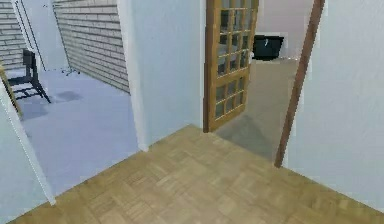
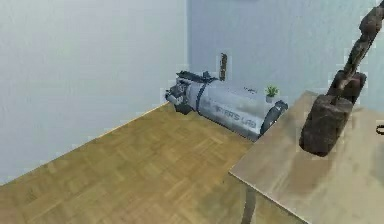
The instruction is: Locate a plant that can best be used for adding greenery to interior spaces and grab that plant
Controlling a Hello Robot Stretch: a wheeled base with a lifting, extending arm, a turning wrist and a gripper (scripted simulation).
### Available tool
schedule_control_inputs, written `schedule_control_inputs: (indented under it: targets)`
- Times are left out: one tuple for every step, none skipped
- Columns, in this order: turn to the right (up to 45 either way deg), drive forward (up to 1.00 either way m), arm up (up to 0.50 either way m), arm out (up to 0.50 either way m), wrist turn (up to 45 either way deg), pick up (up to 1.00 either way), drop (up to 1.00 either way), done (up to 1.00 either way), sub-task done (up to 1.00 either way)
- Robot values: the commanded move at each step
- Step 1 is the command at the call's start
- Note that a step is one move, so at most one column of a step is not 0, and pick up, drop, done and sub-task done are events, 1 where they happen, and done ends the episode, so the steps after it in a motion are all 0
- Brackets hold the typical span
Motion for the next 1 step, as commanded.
schedule_control_inputs:
  targets:
    - [39.0, 0.00, 0.00, 0.00, 0.0, 0.00, 0.00, 0.00, 0.00]
